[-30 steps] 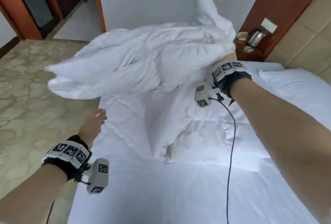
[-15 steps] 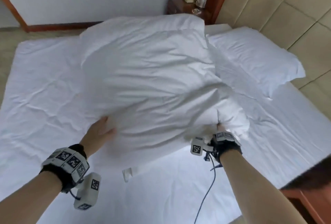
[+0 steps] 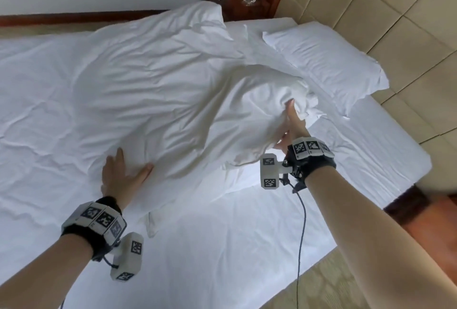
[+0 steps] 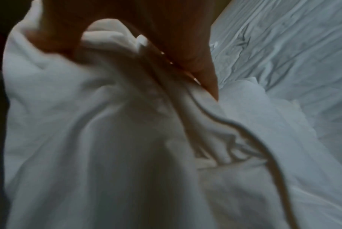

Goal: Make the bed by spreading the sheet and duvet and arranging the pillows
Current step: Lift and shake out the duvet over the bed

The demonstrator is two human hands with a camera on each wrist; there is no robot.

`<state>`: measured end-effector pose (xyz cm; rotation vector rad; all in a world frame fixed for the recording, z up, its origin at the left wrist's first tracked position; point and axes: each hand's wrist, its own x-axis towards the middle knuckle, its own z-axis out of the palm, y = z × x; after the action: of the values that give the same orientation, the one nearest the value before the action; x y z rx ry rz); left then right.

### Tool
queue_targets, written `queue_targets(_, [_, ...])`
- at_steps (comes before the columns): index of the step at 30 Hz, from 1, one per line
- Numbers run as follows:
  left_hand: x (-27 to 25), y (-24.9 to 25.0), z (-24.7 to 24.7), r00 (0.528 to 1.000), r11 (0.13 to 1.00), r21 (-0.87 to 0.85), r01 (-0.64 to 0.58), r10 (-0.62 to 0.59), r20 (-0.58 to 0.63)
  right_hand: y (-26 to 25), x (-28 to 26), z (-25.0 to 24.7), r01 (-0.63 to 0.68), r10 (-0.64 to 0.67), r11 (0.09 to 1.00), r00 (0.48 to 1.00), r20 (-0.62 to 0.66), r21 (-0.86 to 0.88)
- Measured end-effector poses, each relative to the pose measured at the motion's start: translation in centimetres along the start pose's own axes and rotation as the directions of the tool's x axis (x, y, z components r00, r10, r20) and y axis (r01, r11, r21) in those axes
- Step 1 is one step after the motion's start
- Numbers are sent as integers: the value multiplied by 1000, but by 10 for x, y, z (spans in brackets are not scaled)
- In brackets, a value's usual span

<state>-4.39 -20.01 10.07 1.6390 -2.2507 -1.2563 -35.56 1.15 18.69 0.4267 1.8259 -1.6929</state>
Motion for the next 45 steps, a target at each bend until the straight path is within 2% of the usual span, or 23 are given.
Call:
queue_targets(2, [0,1,2,999,999,39,-30,30,-15,-7,33,-5,4,-16,990,996,-85,-139])
queue_targets(5, [-6,13,2,999,999,30,-19,20,-29,-37,25,9,174,-161,970,983,91,-168])
queue_targets(8, [3,36,-2,993,993,94,-75,82,-80,-93,-14,25,354,-325,935,846,423,11])
queue_targets(10, [7,63,-4,971,995,56,-82,92,-218,-132,-17,16,384,-407,909,740,535,160])
queue_targets(11, [9,75,0,955,999,17,-52,54,-290,-147,-13,7,363,-420,906,718,555,216])
queue_targets(14, [2,105,24,951,995,81,60,-32,-309,-150,31,-44,225,-350,930,780,518,289])
queue_targets(16, [-11,119,55,958,990,116,86,-50,-282,-113,75,-92,96,-199,968,857,475,231])
queue_targets(18, [-21,125,95,956,985,123,122,-83,-280,-56,124,-130,-59,30,995,943,330,79])
queue_targets(20, [-33,123,124,953,975,178,134,-78,-293,5,162,-156,-228,242,967,962,124,-115])
queue_targets(22, [-34,116,140,953,965,228,130,-58,-299,36,183,-167,-316,327,921,945,11,-228])
queue_targets(25, [-33,116,140,935,966,205,159,-81,-346,16,196,-164,-292,264,870,957,-124,-398])
queue_targets(27, [-26,129,130,917,966,192,174,-88,-389,-26,207,-151,-87,31,930,987,-160,-357])
queue_targets(28, [-20,138,125,919,964,191,184,-100,-381,-48,207,-138,75,-149,934,970,-191,-348])
queue_targets(29, [-16,148,122,931,958,210,197,-115,-347,-65,203,-123,268,-356,883,918,-178,-386])
queue_targets(30, [-10,157,121,943,949,241,204,-124,-308,-77,194,-106,472,-559,765,825,-87,-438])
queue_targets(32, [-2,168,126,957,936,278,216,-146,-252,-87,162,-70,755,-748,393,594,295,-524])
queue_targets(33, [1,171,130,958,932,282,228,-164,-235,-85,147,-53,816,-680,151,496,540,-558])
queue_targets(35, [5,170,139,958,924,289,249,-192,-212,-64,133,-32,807,-255,-366,392,884,-464])
queue_targets(36, [5,167,144,960,915,315,251,-194,-203,-50,141,-30,785,-66,-494,396,916,-375])
queue_targets(37, [6,163,150,964,900,358,248,-192,-184,-36,157,-33,766,27,-515,463,886,-385])
queue_targets(40, [11,150,174,979,861,467,202,-174,-103,2,217,-50,644,39,-420,717,696,-639])
queue_targets(42, [16,142,193,982,837,515,185,-176,-66,27,236,-52,613,106,-400,769,630,-681])
queue_targets(45, [20,130,213,977,818,543,191,-210,-27,50,246,-47,618,190,-365,781,594,-696])
